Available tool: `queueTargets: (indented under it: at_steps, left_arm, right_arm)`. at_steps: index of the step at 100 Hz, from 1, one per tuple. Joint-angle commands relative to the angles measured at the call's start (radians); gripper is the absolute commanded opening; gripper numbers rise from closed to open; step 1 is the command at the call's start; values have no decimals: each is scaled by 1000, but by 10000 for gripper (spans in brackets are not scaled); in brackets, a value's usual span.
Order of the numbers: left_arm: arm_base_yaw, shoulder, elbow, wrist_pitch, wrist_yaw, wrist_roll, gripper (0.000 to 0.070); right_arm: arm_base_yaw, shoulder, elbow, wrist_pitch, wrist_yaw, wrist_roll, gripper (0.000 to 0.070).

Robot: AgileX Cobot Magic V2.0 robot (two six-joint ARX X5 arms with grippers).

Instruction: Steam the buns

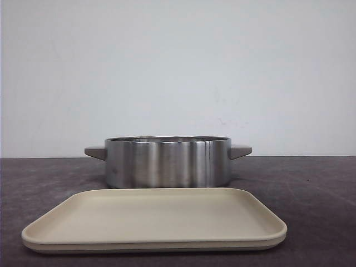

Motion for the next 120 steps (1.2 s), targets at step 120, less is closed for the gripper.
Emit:
queueTargets:
  at_steps: [120]
  left_arm:
    - [-8, 5, 11, 7, -2, 3, 0]
  right_arm:
    - [-925, -859, -792, -146, -328, -203, 16]
